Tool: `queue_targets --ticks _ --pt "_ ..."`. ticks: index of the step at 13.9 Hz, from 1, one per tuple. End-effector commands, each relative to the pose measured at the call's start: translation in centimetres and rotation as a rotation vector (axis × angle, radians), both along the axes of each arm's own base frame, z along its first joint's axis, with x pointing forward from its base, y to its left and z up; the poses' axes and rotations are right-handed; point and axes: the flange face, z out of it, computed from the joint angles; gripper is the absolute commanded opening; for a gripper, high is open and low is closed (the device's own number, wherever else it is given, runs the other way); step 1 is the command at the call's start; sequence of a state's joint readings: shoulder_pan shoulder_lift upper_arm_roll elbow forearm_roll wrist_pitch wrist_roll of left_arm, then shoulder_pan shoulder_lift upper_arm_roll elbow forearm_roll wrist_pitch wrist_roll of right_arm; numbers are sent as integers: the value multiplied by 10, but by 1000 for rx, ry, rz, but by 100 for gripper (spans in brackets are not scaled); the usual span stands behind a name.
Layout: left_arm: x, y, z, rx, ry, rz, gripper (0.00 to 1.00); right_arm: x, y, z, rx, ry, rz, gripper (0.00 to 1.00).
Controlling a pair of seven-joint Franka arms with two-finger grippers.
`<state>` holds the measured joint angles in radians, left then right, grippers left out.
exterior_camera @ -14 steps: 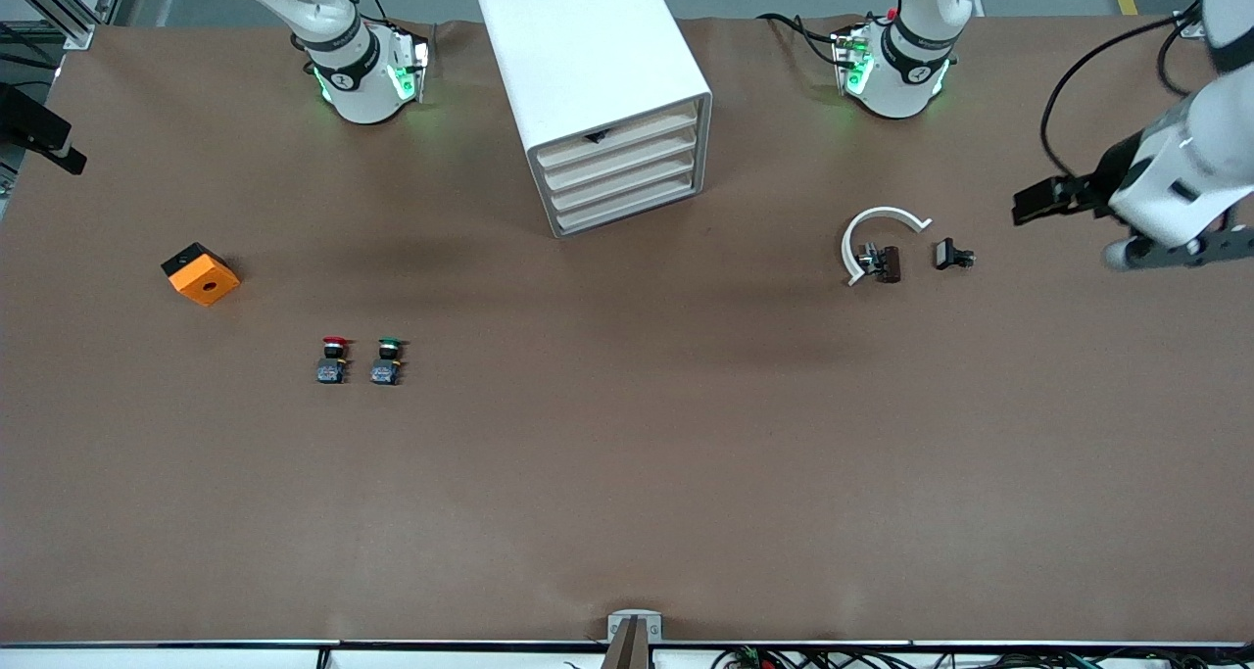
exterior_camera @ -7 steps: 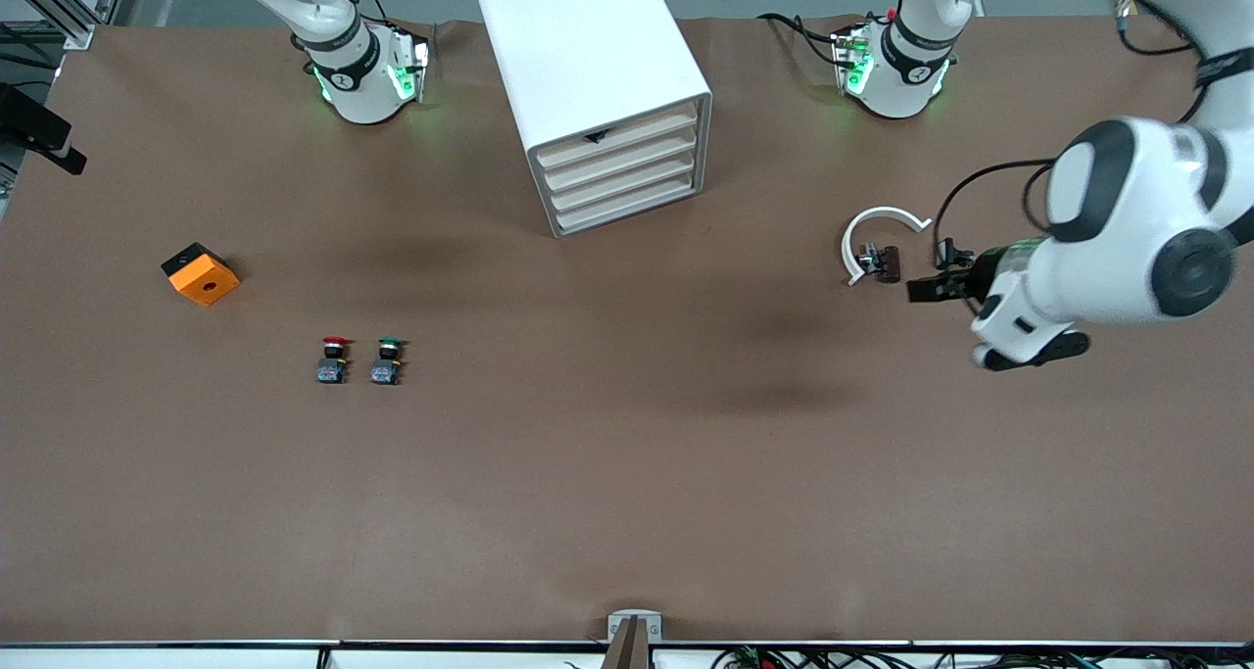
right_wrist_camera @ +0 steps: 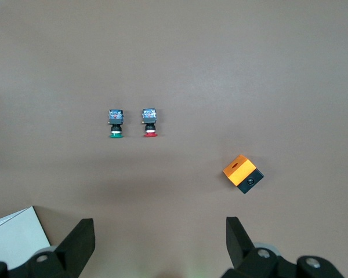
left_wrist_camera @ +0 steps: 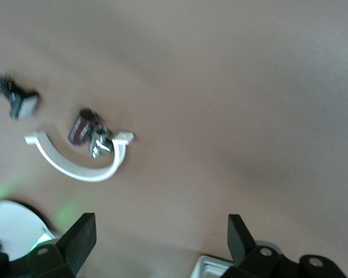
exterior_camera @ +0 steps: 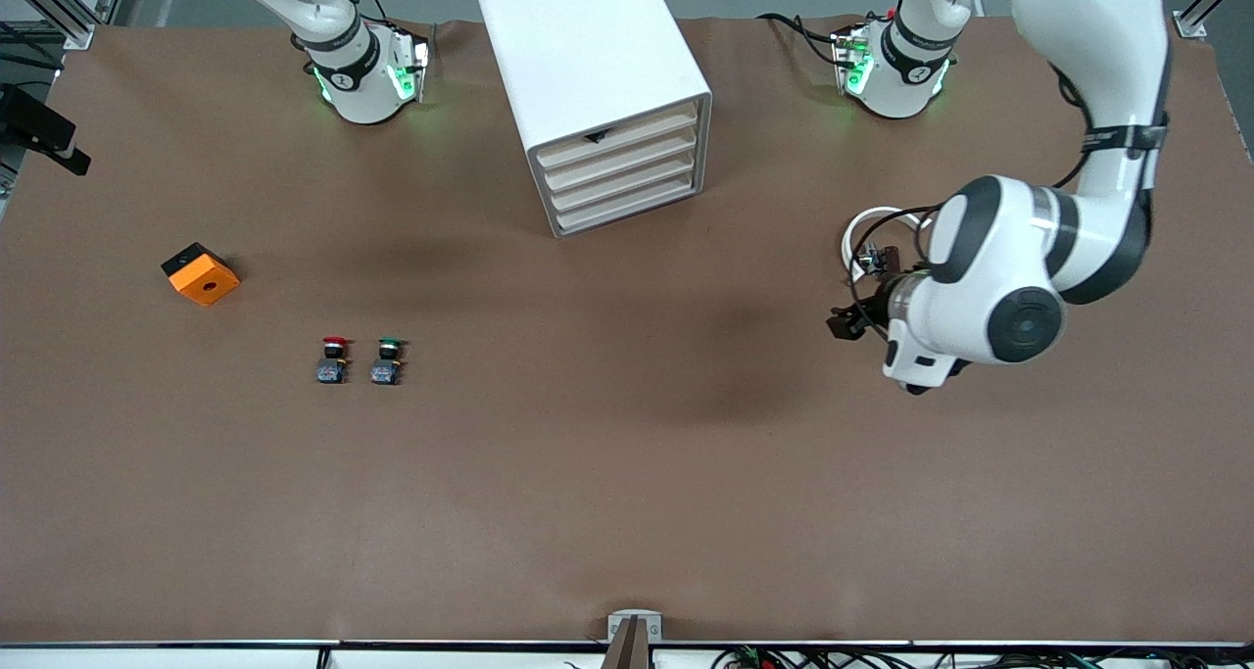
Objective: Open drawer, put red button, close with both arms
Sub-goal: 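Move the left gripper to the cabinet's top drawer handle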
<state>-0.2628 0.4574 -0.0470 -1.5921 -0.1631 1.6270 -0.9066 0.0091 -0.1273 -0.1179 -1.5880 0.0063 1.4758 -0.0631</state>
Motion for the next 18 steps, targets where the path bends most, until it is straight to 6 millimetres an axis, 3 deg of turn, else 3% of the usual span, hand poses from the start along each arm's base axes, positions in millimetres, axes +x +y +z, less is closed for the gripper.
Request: queue_targets --ticks 1,2,3,7,8,10,14,18 --pt "-5 -24 -23 91 62 139 100 14 9 -10 6 14 11 100" --pt "-12 -33 -35 142 101 200 100 23 12 -21 3 37 18 100" --pt "-26 -51 -46 196 159 239 100 25 12 -23 6 37 19 100" --pt "-70 -91 -76 442 333 385 100 37 11 -38 4 48 16 100" --pt "-81 -100 -80 487 373 400 100 50 13 -63 0 102 19 100" --pt "-95 -114 -85 542 438 449 100 57 14 -73 2 119 24 100" --pt "-107 -124 -91 569 616 516 100 57 18 -74 2 123 38 100" --pt "-100 -135 -93 533 800 654 100 58 22 -75 -2 125 45 100"
